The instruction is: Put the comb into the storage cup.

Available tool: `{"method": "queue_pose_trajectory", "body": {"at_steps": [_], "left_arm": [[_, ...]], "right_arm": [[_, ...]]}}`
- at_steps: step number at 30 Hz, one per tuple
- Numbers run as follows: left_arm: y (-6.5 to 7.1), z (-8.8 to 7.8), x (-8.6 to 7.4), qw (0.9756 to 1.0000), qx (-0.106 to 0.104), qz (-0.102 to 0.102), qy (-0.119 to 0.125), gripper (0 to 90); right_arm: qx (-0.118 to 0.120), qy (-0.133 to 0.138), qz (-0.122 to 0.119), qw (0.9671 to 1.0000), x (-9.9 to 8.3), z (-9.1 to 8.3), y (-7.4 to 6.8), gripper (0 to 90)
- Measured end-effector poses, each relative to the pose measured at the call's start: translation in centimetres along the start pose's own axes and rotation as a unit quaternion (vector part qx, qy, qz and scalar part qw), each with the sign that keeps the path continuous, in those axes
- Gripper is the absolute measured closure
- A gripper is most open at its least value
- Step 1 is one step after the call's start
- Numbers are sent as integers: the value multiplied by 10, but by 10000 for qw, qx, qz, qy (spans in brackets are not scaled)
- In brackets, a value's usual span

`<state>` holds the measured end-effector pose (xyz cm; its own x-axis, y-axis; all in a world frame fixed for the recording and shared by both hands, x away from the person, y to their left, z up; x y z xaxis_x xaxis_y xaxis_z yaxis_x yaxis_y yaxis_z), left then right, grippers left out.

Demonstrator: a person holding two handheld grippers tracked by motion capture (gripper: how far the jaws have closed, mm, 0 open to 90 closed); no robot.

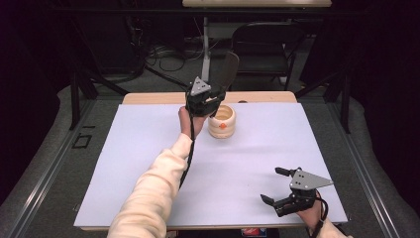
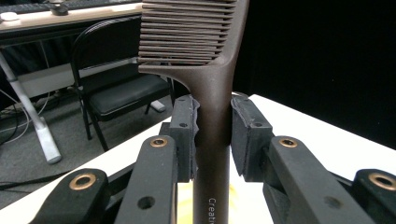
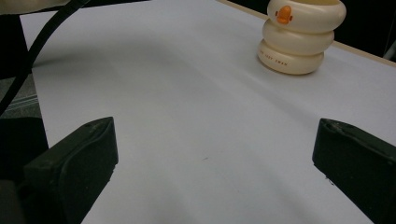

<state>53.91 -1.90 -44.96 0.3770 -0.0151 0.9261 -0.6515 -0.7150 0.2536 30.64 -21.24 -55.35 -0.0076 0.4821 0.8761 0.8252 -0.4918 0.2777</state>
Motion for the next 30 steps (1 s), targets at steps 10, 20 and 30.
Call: {"method": "queue_pose_trajectory", "body": {"at_steps": [10,20,30], "left_arm": [[5,5,2,9999,-61,50,68,723],[6,9,3,9998,-92,46,146,723],[6,13,3,9996,-64,73,269,723]], "right_arm": [[13,-1,15,10000,0,0,-1,0],[19,-5,20,10000,0,0,-1,0],[19,-11,35,10000,0,0,-1,0]]}}
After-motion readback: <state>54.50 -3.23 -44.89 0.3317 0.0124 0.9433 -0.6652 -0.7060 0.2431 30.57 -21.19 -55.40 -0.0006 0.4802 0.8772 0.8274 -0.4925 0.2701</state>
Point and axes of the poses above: each handheld gripper's, and its own axes: z roughly forward along the jaws, x roughly out of its top, y roughly to its right, the point moved 8 cm from there along z, roughly forward along the jaws, and after that the axes turned 15 degrees about -z, right-handed, at the moved point
